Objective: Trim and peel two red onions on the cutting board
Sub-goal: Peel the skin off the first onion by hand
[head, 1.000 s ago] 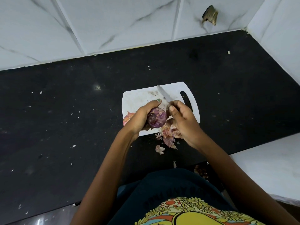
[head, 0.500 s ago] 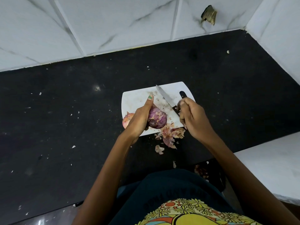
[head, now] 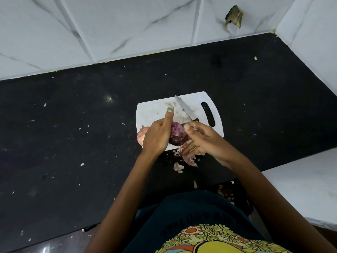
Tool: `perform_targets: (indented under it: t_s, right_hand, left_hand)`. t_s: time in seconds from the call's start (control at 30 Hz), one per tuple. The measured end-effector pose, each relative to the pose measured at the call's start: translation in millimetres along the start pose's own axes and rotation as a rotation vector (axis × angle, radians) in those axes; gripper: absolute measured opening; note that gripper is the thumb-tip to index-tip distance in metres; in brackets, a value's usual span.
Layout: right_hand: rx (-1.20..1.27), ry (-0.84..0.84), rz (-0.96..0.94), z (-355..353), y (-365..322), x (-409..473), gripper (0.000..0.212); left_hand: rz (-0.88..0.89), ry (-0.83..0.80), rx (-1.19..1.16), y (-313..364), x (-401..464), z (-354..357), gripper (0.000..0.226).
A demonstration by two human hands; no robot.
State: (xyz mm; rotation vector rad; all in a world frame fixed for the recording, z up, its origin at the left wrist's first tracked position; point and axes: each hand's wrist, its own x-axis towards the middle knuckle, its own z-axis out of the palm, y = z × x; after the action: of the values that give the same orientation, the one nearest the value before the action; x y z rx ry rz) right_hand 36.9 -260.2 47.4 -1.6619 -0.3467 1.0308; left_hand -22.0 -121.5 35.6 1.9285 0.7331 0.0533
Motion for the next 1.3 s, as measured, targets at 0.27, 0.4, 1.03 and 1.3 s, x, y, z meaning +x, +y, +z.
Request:
perform_targets:
  t_s: [0.27, 0.4, 1.03, 1.3]
  right_hand:
    - [0.64, -0.086, 0.007, -1, 9, 6, 0.047]
    - [0.773, -0.109, 0.014, -6, 14, 8, 0.046]
    - [1.03, -0.109, 0.1, -12, 13, 15, 0.039]
    - [0.884, -0.085, 0.153, -15, 11, 21, 0.048]
  left_hand:
    - [0.052, 0.035, -0.346, -15, 6, -2, 0.051]
    - [0.027, -0.158, -0.399, -15, -2, -1, 0.028]
    - [0.19, -0.217, -0.445, -19, 7, 3, 0.034]
    - [0.214, -0.143, -0.463, -20, 6, 4, 0.036]
